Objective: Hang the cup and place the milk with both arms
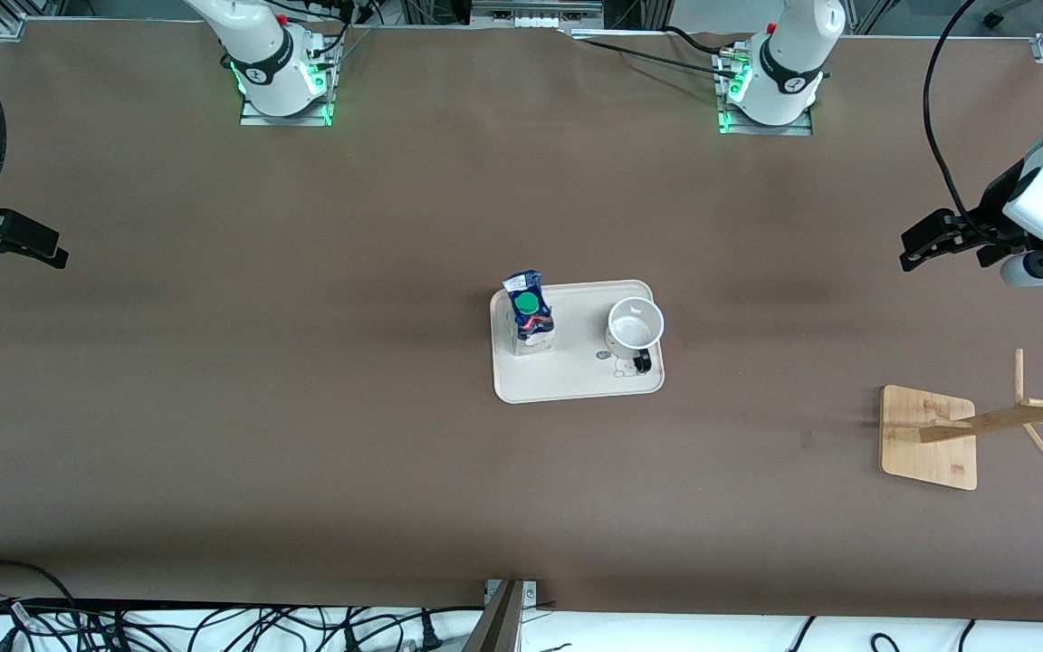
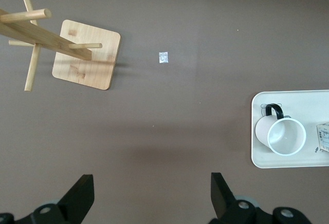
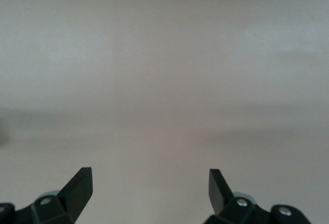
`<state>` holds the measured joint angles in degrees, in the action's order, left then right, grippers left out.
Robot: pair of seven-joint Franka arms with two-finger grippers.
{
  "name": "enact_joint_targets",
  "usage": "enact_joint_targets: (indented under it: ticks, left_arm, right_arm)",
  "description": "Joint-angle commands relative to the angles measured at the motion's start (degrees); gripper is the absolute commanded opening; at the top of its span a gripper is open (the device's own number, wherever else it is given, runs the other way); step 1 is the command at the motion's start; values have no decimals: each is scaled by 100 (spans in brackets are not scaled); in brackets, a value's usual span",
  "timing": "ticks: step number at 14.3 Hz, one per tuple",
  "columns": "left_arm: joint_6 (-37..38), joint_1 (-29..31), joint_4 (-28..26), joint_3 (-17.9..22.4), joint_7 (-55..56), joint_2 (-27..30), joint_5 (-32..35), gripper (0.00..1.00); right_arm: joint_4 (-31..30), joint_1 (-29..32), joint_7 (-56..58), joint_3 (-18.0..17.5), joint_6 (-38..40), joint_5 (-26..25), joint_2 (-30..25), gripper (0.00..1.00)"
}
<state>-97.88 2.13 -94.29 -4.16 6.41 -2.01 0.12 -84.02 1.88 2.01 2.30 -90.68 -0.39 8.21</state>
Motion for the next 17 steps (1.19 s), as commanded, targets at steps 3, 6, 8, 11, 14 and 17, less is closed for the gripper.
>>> enact_joint_targets:
  ticks: [3, 6, 8, 11, 14, 17]
  left_arm:
    - [137, -29, 192, -6, -8, -81, 102, 100]
    - [137, -29, 192, -6, -8, -81, 102, 100]
    - [137, -29, 192, -6, -8, -81, 102, 100]
    - [137, -29, 192, -6, -8, -81, 102, 100]
    - [137, -29, 192, -6, -8, -81, 102, 100]
    - [137, -29, 192, -6, -8, -81, 102, 100]
  right_arm:
    - [104, 6, 18, -28, 664, 39, -153, 100]
    - [149, -116, 184, -89, 938, -197, -100, 100]
    - [149, -214, 203, -81, 806, 72, 145, 100]
    - [158, -214, 142, -72, 412, 776, 461, 100]
    - [149, -266, 185, -89, 16, 882, 647, 100]
    - [149, -696, -111, -81, -151, 997, 787, 100]
